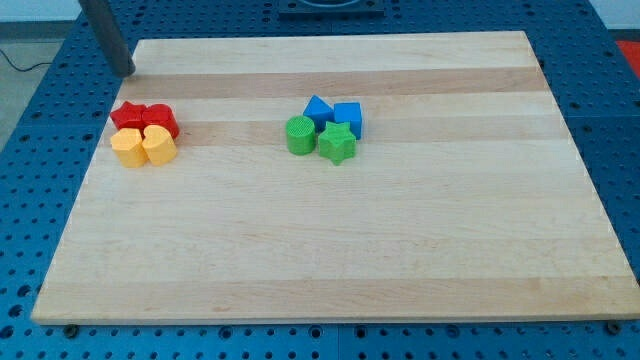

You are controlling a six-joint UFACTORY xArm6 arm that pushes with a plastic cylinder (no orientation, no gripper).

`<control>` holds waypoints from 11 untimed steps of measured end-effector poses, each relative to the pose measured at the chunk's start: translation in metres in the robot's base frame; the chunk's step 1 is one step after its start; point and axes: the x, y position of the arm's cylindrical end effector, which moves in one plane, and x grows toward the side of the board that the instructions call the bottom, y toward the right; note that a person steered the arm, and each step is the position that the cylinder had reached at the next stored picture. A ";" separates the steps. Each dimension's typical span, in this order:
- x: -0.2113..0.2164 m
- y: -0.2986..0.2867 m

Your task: Move the red star to the top of the yellow heart

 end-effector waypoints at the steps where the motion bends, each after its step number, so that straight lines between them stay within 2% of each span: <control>1: 0.000 0.000; 2: 0.003 -0.002; 4: 0.072 -0.001; 5: 0.089 0.000; 8: 0.106 0.072; 10: 0.110 0.008; 11: 0.134 0.022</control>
